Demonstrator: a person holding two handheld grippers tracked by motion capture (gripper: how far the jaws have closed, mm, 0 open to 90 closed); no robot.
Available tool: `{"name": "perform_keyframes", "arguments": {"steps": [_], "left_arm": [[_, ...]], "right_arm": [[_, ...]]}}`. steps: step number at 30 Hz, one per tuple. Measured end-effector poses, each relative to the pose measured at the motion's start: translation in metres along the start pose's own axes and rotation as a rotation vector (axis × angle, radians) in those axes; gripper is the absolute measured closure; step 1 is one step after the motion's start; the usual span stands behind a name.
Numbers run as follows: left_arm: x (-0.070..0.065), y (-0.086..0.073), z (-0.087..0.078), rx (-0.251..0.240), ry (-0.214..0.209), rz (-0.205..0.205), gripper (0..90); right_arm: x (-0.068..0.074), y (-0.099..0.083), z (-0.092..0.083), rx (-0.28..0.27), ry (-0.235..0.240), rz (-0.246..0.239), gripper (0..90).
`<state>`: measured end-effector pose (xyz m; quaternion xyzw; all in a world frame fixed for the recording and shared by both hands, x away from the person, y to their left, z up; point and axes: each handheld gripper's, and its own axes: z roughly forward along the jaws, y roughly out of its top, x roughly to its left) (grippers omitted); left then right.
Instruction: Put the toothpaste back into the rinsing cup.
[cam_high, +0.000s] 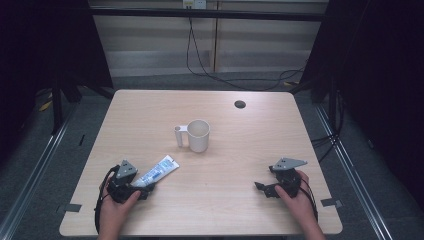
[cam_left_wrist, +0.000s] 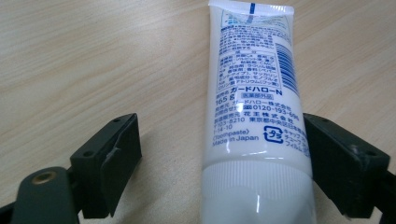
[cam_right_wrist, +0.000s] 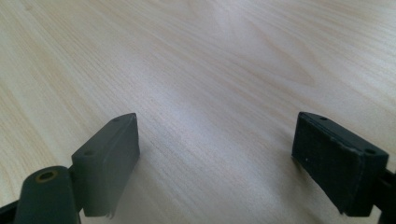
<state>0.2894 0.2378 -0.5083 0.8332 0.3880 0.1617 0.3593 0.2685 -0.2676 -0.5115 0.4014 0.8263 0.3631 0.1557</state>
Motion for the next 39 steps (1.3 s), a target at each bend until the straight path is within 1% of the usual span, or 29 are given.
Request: {"name": "perform_keyframes", "arguments": {"steps": [9,11,13,14,15,16,17,18,20,23,24,25,27,28,29,30,31,32,34,36,37,39], "left_arm": [[0.000,0.000,0.000,0.002,0.000,0.000,14.9],[0.000,0.000,0.000,0.003,0.000,-0.002,14.9],[0.000,0.002,0.000,0.013,-0.001,-0.002,15.5],[0.000,0.004,-0.002,0.046,-0.015,0.013,15.8],[-0.001,0.006,-0.002,0.059,-0.024,0.018,16.2],[-0.002,0.008,-0.002,0.076,-0.033,0.013,17.0],[-0.002,0.008,-0.002,0.076,-0.033,0.013,17.2],[-0.003,0.013,-0.003,0.124,-0.040,0.020,17.7],[-0.003,0.019,-0.004,0.140,-0.052,0.016,19.0],[-0.003,0.029,-0.005,0.169,-0.053,0.013,19.0],[-0.003,0.032,-0.005,0.191,-0.055,0.022,19.0],[-0.003,0.032,-0.005,0.191,-0.055,0.022,18.9],[-0.002,0.038,-0.004,0.214,-0.060,0.026,19.0],[-0.002,0.043,-0.003,0.252,-0.076,0.037,18.9],[-0.002,0.043,-0.003,0.252,-0.076,0.037,19.0],[-0.002,0.046,-0.003,0.258,-0.070,0.045,19.0],[-0.002,0.048,-0.002,0.267,-0.073,0.055,19.0],[-0.003,0.053,-0.001,0.292,-0.084,0.068,19.0],[-0.005,0.058,0.000,0.314,-0.091,0.083,19.0],[-0.008,0.062,0.003,0.337,-0.103,0.075,18.9],[-0.008,0.065,0.004,0.349,-0.106,0.085,19.0],[-0.009,0.068,0.007,0.367,-0.108,0.078,19.1]], "right_arm": [[0.000,0.000,0.000,0.000,0.002,0.002,14.6],[-0.001,0.000,0.000,-0.001,0.009,0.007,14.6],[-0.001,0.000,0.000,-0.002,0.010,0.006,14.6],[-0.001,0.000,0.000,-0.002,0.011,0.008,14.6],[-0.001,0.000,0.000,-0.002,0.011,0.009,14.6],[-0.001,0.000,0.000,-0.003,0.011,0.007,14.6],[-0.001,0.000,0.000,-0.001,0.009,0.007,14.6],[-0.001,0.000,0.000,0.001,0.007,0.006,14.6],[-0.001,0.000,0.000,-0.001,0.006,0.006,14.6],[-0.001,0.000,0.000,-0.001,0.006,0.006,14.6],[-0.001,0.000,0.000,0.000,0.006,0.005,14.6],[-0.001,0.000,0.000,0.000,0.006,0.005,14.6],[-0.001,0.000,0.000,0.000,0.006,0.005,14.6],[-0.001,0.000,0.000,0.000,0.007,0.006,14.5],[-0.001,0.000,0.000,0.000,0.009,0.007,14.6],[-0.001,0.000,0.000,0.000,0.009,0.007,14.6],[-0.001,0.000,0.000,-0.001,0.010,0.007,14.6],[-0.001,0.000,0.000,-0.001,0.010,0.007,14.6],[-0.001,0.000,0.000,0.000,0.007,0.006,14.6],[-0.001,0.000,0.000,0.000,0.007,0.006,14.6],[-0.001,0.000,0.000,0.000,0.007,0.006,14.6],[-0.001,0.000,0.000,0.000,0.007,0.005,14.6]]}}
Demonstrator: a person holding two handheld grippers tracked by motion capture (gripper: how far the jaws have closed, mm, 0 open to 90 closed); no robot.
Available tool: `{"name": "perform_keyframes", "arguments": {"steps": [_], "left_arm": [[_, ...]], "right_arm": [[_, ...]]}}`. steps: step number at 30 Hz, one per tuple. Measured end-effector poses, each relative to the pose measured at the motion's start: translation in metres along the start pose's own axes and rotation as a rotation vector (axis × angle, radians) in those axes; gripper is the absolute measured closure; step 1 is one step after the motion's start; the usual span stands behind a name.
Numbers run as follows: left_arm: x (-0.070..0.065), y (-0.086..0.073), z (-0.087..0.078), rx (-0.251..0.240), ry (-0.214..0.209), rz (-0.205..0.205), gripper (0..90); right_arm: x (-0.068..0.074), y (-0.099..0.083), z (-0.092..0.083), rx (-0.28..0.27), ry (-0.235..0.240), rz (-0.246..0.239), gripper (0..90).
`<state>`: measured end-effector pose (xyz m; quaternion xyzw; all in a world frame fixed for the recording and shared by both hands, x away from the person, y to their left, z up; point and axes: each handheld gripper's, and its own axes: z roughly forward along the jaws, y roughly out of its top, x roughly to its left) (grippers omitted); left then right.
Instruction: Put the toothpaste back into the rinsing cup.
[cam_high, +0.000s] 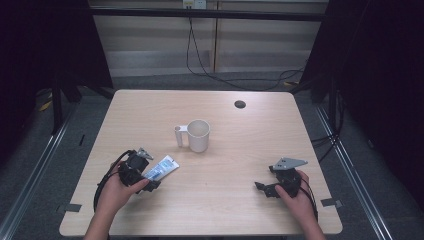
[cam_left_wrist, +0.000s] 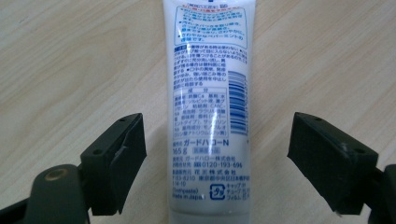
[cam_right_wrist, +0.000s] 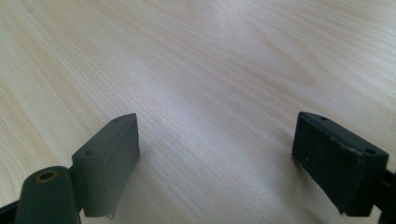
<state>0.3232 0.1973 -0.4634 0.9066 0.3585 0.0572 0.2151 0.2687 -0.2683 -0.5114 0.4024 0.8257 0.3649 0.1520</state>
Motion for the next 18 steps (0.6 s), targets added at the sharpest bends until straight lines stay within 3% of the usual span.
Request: {"name": "perform_keyframes", "arguments": {"steps": [10,18], "left_arm": [[0.000,0.023,0.006,0.089,0.006,0.011,20.0],[0.003,0.037,0.013,0.114,0.006,0.012,21.0]], "right_arm": [[0.000,0.000,0.000,-0.001,0.001,0.001,14.6],[0.000,0.000,0.000,-0.002,0.003,0.002,14.6]]}}
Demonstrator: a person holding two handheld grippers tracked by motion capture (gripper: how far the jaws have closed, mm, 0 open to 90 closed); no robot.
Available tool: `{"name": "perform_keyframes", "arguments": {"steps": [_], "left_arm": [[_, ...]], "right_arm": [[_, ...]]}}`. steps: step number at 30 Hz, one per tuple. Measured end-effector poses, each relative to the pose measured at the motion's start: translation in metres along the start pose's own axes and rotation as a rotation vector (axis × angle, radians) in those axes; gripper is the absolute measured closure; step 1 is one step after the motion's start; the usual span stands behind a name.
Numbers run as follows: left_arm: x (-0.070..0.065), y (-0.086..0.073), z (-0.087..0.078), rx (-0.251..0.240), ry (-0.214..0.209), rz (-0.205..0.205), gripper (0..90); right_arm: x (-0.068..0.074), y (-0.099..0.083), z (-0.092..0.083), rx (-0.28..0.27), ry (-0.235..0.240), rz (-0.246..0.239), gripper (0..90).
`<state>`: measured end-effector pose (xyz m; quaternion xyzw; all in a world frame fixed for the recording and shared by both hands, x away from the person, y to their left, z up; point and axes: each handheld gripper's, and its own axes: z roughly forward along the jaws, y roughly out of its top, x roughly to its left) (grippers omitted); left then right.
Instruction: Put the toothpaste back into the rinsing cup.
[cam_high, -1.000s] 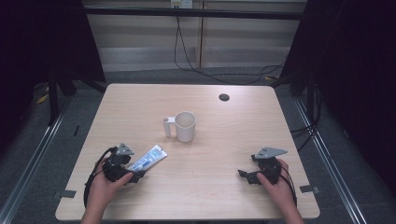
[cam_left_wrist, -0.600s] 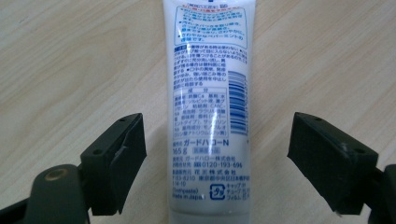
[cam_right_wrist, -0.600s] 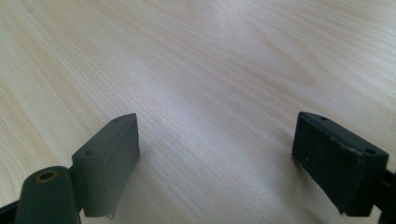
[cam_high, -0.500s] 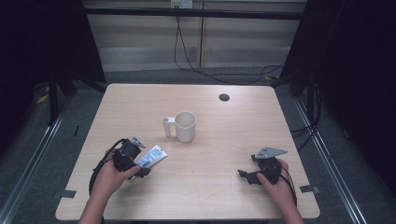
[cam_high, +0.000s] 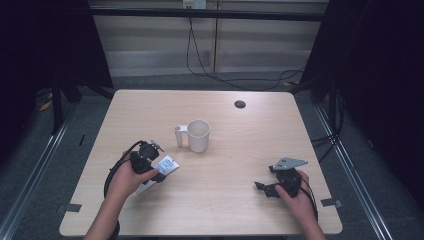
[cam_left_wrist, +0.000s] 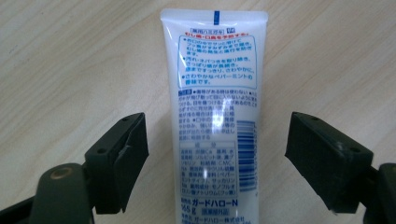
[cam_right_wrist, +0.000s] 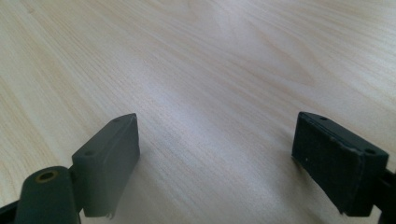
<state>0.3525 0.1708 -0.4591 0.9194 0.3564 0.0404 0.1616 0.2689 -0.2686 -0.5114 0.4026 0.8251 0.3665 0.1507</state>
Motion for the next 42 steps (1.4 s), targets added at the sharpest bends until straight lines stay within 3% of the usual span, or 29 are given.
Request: {"name": "perform_keyframes", "arguments": {"steps": [10,11,29,38,42], "left_arm": [[0.002,0.010,0.006,0.023,-0.012,-0.014,21.4],[0.002,0.011,0.007,0.010,-0.021,-0.031,21.5],[0.003,0.018,0.018,0.078,-0.013,-0.017,22.7],[0.002,0.018,0.021,0.110,-0.033,-0.007,22.4],[0.002,0.019,0.021,0.107,-0.018,-0.009,25.8]], "right_arm": [[0.000,0.000,0.000,-0.001,0.002,0.000,14.6],[0.000,0.000,0.000,-0.001,0.002,0.000,14.6],[0.000,0.000,0.000,0.000,0.000,0.000,14.6],[0.000,0.000,0.000,0.001,-0.004,-0.002,14.6],[0.000,0.000,0.000,0.001,-0.004,-0.001,14.5]]}}
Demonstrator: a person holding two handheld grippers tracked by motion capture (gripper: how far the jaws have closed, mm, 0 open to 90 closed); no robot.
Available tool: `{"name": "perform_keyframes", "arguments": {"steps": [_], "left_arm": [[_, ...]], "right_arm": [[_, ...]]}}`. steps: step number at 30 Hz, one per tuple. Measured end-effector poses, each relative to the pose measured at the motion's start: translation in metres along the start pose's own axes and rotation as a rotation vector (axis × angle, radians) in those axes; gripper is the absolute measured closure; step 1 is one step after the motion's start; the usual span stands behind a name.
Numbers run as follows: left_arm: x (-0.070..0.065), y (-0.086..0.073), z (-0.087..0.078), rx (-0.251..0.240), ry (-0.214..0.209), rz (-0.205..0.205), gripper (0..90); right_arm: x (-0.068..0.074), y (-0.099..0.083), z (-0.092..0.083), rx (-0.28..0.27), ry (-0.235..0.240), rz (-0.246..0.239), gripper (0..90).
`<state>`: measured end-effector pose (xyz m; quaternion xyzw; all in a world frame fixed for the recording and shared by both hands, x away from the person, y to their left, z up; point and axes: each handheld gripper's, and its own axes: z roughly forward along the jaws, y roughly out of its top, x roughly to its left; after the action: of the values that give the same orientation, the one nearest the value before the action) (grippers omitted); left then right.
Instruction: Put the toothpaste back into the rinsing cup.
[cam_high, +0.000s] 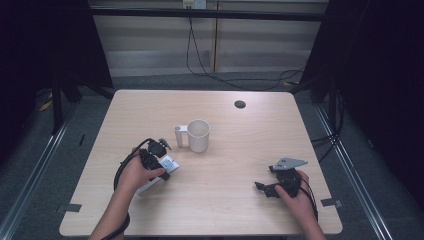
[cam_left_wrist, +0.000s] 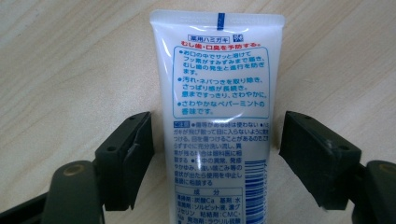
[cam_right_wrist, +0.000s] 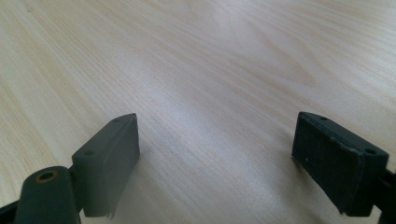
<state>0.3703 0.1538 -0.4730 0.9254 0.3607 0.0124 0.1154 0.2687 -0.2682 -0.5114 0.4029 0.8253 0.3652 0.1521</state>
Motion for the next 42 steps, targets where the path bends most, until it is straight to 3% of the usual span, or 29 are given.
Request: {"name": "perform_keyframes", "arguments": {"steps": [6,16,19,21,24,34,40,42], "left_arm": [[0.000,0.000,-0.001,0.003,0.024,0.001,33.9],[-0.005,0.003,-0.003,0.021,0.027,0.019,45.4],[-0.009,0.005,-0.005,0.038,0.051,0.035,50.4],[-0.008,0.004,-0.007,0.031,0.053,0.037,54.3],[-0.008,0.002,-0.010,0.008,0.050,0.002,59.3],[-0.008,-0.005,-0.018,-0.023,0.044,-0.007,63.3],[-0.008,-0.006,-0.031,-0.075,0.030,-0.015,64.1],[-0.010,-0.006,-0.035,-0.121,0.042,-0.018,64.6]], "right_arm": [[0.000,0.000,0.000,0.000,-0.001,-0.001,14.6],[0.000,0.000,0.000,0.002,-0.006,-0.007,14.5],[0.000,0.000,0.000,0.002,-0.005,-0.006,14.5],[0.000,0.000,0.000,0.001,-0.004,-0.005,14.5],[0.000,0.000,0.000,0.001,-0.003,-0.002,14.5],[0.000,0.000,0.000,0.001,-0.004,-0.003,14.5],[0.000,0.000,0.000,0.002,-0.005,-0.004,14.5],[0.000,0.000,0.000,0.002,-0.005,-0.005,14.6]]}}
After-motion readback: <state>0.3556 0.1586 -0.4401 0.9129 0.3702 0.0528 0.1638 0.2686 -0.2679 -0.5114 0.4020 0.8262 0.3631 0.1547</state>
